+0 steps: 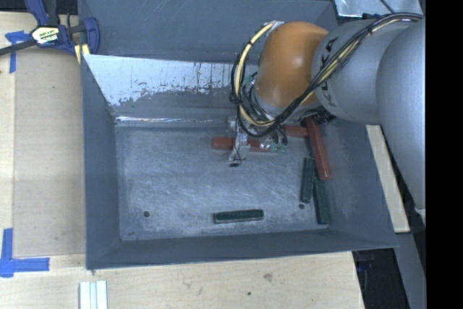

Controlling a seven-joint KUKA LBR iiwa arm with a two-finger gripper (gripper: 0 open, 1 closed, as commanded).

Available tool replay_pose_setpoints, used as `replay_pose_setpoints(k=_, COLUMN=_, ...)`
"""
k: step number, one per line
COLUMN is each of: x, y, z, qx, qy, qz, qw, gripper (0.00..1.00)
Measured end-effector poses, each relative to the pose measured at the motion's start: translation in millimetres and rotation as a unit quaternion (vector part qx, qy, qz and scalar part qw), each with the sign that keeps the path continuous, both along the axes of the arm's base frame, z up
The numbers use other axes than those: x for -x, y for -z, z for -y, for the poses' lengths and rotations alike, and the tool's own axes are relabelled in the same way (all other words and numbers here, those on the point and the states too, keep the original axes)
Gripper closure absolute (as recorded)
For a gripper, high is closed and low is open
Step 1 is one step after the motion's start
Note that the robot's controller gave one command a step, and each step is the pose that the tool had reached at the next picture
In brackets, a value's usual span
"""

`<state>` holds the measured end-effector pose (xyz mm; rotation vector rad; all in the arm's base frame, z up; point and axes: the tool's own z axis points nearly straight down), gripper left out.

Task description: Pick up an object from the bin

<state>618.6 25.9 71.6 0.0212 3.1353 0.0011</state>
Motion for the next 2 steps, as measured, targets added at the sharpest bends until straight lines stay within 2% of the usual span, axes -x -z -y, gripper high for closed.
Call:
replay_pose_setpoints(k=1, x=-3.2, y=-94.5, z=13.1, qx=0.001, qy=-0.014, qz=0.0031, qw=0.9999, gripper=1.0)
replay_pose_setpoints(k=2, x=1.9, y=-219.2, z=15.2, qx=0.001, qy=-0.03, qz=0.0036, qw=0.9996, gripper=1.0)
